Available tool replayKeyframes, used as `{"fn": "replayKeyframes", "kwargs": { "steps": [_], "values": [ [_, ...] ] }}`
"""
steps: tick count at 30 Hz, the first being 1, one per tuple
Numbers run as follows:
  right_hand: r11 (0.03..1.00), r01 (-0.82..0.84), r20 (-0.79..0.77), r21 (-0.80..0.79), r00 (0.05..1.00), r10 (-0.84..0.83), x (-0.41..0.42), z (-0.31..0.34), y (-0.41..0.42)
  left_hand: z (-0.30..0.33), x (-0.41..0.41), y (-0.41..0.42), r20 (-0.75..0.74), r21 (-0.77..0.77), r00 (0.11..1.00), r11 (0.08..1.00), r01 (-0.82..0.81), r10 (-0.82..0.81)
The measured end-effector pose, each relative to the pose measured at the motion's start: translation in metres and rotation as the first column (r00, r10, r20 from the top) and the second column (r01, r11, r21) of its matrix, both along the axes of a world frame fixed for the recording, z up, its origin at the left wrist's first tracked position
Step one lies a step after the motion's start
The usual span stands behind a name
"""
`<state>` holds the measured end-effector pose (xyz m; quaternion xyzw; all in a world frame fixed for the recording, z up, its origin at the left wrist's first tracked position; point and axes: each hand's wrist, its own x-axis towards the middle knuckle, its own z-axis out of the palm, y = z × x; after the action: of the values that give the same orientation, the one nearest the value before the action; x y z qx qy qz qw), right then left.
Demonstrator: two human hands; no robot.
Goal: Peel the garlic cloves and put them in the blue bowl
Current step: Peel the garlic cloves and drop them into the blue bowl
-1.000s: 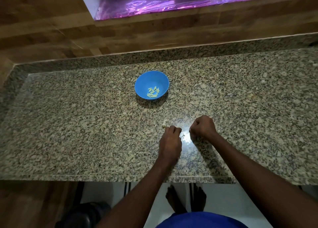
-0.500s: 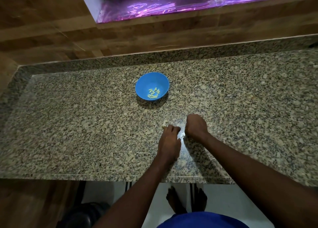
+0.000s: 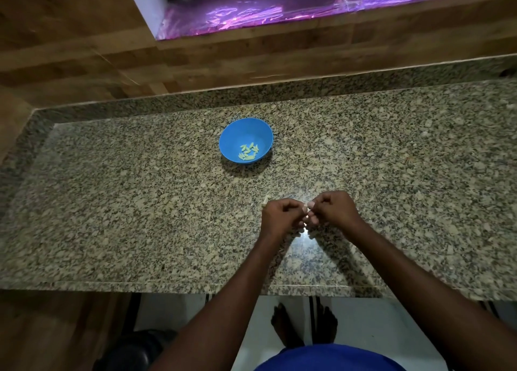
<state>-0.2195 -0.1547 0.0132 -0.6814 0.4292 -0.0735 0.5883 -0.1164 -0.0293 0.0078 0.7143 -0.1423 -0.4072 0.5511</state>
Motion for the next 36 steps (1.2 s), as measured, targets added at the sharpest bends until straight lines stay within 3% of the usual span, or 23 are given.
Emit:
{"fn": "replayKeyframes", "kwargs": {
  "steps": [3, 5, 11, 17, 18, 20, 23, 25, 27, 29, 30, 31, 33, 36],
  "values": [
    [0.992, -0.048, -0.038, -0.119, 0.998, 0.044, 0.000, -0.001, -0.001, 0.005, 0.003, -0.003, -0.031, 0.000, 0.999, 1.000, 0.014, -0.014],
    [0.990, -0.079, -0.045, -0.118, 0.996, 0.074, 0.000, 0.000, -0.001, 0.006, 0.007, -0.005, -0.001, 0.008, 1.000, 1.000, 0.030, -0.030],
    [0.957, -0.289, -0.026, 0.036, 0.957, 0.290, -0.004, 0.019, -0.004, 0.006, 0.010, -0.007, 0.036, 0.025, 0.997, 0.998, 0.063, -0.064],
    [0.940, -0.253, 0.007, 0.229, 0.966, 0.259, -0.009, 0.026, -0.012, 0.012, 0.012, -0.011, -0.018, 0.029, 0.995, 0.995, 0.095, -0.094],
    [0.947, -0.264, 0.001, 0.185, 0.963, 0.268, -0.009, 0.026, -0.011, 0.014, 0.014, -0.011, -0.040, 0.044, 0.995, 0.994, 0.096, -0.095],
    [0.931, -0.344, -0.097, -0.126, 0.938, 0.333, -0.008, 0.024, -0.007, 0.016, 0.018, -0.012, -0.144, 0.074, 0.987, 0.993, 0.089, -0.078],
    [0.658, -0.478, -0.310, -0.582, 0.878, 0.364, -0.006, 0.023, 0.005, 0.023, 0.022, -0.016, -0.322, 0.117, 0.947, 0.991, 0.059, -0.019],
    [0.511, -0.530, -0.371, -0.677, 0.845, 0.385, -0.008, 0.020, 0.010, 0.027, 0.023, -0.018, -0.392, 0.157, 0.919, 0.987, 0.027, 0.037],
    [0.544, -0.511, -0.352, -0.665, 0.857, 0.376, -0.009, 0.014, 0.009, 0.027, 0.022, -0.018, -0.412, 0.164, 0.909, 0.987, 0.002, 0.067],
    [0.812, -0.372, -0.187, -0.450, 0.928, 0.321, -0.008, 0.013, 0.003, 0.024, 0.018, -0.015, -0.384, 0.113, 0.922, 0.994, -0.010, 0.053],
    [0.940, -0.267, -0.075, -0.211, 0.964, 0.257, -0.006, 0.015, -0.002, 0.022, 0.015, -0.013, -0.344, 0.079, 0.938, 0.997, -0.008, 0.035],
    [0.984, -0.169, 0.005, 0.051, 0.986, 0.169, -0.003, 0.015, -0.005, 0.020, 0.013, -0.011, -0.290, 0.051, 0.957, 0.999, -0.004, 0.019],
    [0.893, -0.061, 0.038, 0.445, 0.998, 0.049, 0.000, 0.016, -0.008, 0.019, 0.010, -0.009, -0.204, 0.006, 0.979, 1.000, -0.001, 0.003],
    [0.756, -0.030, 0.042, 0.654, 0.999, 0.003, -0.001, 0.017, -0.007, 0.018, 0.009, -0.009, -0.176, -0.001, 0.984, 1.000, -0.020, 0.020]
  ]
}}
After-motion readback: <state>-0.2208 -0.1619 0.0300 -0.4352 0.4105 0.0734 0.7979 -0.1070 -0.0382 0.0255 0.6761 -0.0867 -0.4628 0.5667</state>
